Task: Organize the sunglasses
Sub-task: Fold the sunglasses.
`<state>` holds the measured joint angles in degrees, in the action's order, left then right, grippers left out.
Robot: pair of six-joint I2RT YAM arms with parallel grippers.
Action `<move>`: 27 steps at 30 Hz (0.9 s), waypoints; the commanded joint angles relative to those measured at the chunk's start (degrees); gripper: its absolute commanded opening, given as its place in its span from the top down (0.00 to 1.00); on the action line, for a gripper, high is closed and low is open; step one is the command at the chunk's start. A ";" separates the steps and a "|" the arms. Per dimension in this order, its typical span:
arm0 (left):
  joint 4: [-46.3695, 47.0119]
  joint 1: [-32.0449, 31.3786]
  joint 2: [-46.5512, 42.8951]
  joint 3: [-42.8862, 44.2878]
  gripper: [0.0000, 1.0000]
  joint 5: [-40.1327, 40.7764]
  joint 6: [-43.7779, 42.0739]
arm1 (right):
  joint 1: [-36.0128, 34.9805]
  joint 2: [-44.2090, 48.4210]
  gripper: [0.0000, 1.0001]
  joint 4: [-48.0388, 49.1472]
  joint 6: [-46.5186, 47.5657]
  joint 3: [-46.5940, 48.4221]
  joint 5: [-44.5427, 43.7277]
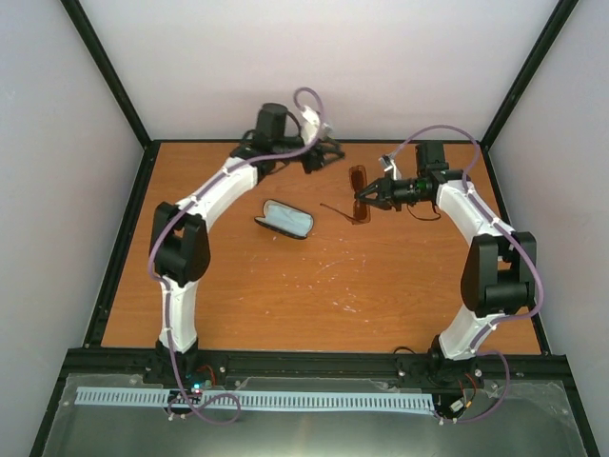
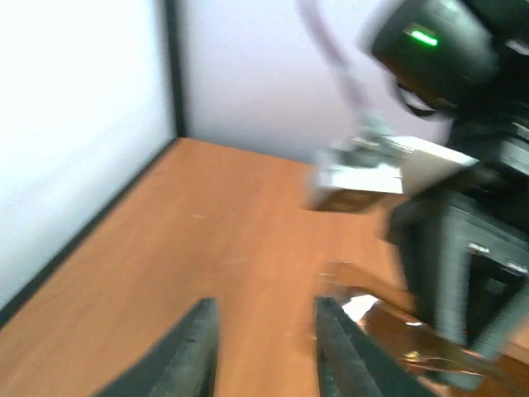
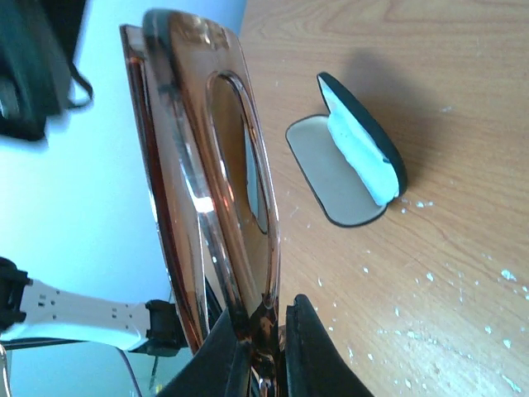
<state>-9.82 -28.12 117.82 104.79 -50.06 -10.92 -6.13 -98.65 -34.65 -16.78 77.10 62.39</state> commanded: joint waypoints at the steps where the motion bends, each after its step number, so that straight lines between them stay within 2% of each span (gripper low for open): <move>1: 3.97 6.69 -1.14 6.43 0.74 8.20 1.19 | 0.13 2.31 0.97 -5.40 4.71 -1.09 -2.00; 4: -0.77 7.72 -1.94 9.78 0.93 4.04 -2.33 | 0.39 1.19 0.97 -3.72 1.74 -0.49 -6.87; 6: -4.13 7.58 -4.14 9.06 0.98 -2.54 -3.45 | 0.50 -0.28 0.97 -2.19 -0.86 0.72 -9.68; 8: -5.62 6.30 -7.89 4.98 0.98 -6.44 -4.62 | 0.50 -1.99 0.97 -0.12 -3.02 2.48 -10.96; 11: -7.74 3.32 -15.45 -3.70 0.98 -7.33 -13.12 | 0.51 -5.11 0.97 2.15 -5.77 5.41 -12.15; 18: -11.89 -2.00 -29.80 -21.17 0.99 -12.08 -26.99 | 0.42 -10.13 0.97 2.70 -6.56 12.07 -7.30; 22: -12.82 -2.72 -30.96 -26.66 0.99 -14.39 -30.59 | 0.10 -10.03 0.97 -1.29 -3.11 13.35 -3.62; 27: -12.58 -3.39 -27.75 -26.25 0.99 -17.24 -32.82 | -1.87 -6.97 0.97 -8.62 3.94 11.79 0.52</move>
<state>-21.37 -30.83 87.83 78.04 -62.87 -38.92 -6.15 -108.95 -36.38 -19.00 89.21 58.13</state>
